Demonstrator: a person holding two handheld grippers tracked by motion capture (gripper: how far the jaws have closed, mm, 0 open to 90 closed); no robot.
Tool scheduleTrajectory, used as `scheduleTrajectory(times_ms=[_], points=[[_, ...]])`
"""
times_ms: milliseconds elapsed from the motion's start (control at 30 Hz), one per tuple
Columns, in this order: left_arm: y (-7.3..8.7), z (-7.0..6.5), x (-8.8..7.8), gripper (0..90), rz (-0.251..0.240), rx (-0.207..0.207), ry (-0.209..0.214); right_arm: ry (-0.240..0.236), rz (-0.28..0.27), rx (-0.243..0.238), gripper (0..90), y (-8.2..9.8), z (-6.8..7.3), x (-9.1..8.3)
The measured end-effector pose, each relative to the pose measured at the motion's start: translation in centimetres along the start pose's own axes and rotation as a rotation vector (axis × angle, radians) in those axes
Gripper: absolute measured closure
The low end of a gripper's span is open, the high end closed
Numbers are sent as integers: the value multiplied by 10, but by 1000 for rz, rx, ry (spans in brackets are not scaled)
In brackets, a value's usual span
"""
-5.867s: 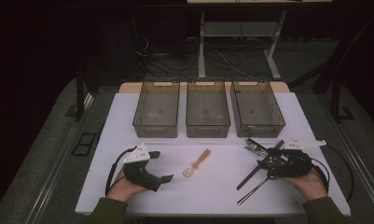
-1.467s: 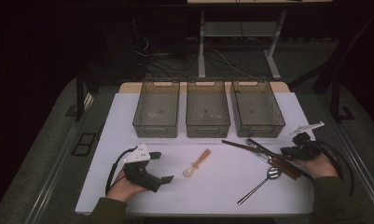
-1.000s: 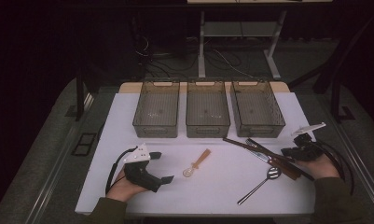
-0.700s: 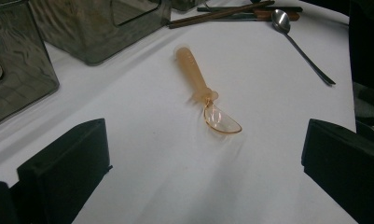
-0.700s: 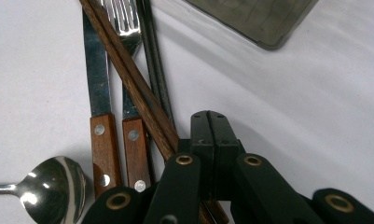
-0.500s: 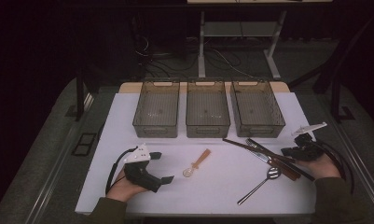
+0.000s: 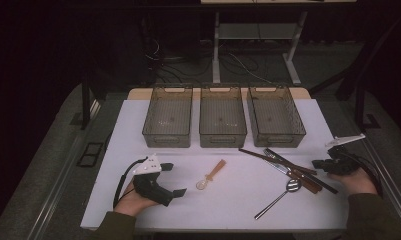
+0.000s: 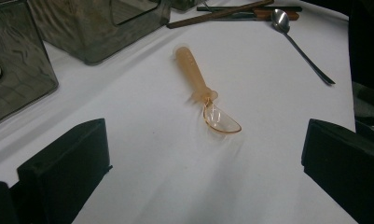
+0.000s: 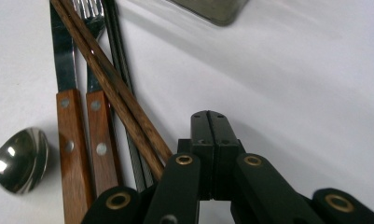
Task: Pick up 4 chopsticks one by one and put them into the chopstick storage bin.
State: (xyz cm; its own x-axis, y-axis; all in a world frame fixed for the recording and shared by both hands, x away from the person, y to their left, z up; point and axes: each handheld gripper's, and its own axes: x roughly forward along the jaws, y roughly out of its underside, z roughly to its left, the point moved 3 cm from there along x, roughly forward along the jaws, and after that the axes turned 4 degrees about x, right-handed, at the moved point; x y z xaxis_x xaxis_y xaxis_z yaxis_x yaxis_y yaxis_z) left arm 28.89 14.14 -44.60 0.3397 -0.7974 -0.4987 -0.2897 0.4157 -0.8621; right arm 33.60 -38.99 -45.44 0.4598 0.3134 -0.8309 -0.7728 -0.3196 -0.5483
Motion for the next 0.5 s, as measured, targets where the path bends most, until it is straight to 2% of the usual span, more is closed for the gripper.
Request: scheduleTrajectory(times_ms=[67,100,133,167,200,233,300,500], points=[[0,0,0,0,-4,-2,0,-23,-23,8,894,3,-2,-5],[0,0,0,0,-3,-1,0,-53,-54,0,808,4,-1,-10],[0,0,1,0,-1,-2,0,-53,-54,0,808,4,-1,-10],[0,0,1,0,0,-2,1,-80,-66,0,789,4,1,-12],[0,0,1,0,0,-2,0,-116,-86,-22,738,1,5,-15],[0,0,1,0,0,-1,1,-116,-86,-22,738,1,5,-15],[0,-1,2,0,-2,-2,2,-150,-95,-38,699,-2,10,-14],[0,-1,2,0,0,-1,4,-206,-91,-121,677,-21,29,-1]])
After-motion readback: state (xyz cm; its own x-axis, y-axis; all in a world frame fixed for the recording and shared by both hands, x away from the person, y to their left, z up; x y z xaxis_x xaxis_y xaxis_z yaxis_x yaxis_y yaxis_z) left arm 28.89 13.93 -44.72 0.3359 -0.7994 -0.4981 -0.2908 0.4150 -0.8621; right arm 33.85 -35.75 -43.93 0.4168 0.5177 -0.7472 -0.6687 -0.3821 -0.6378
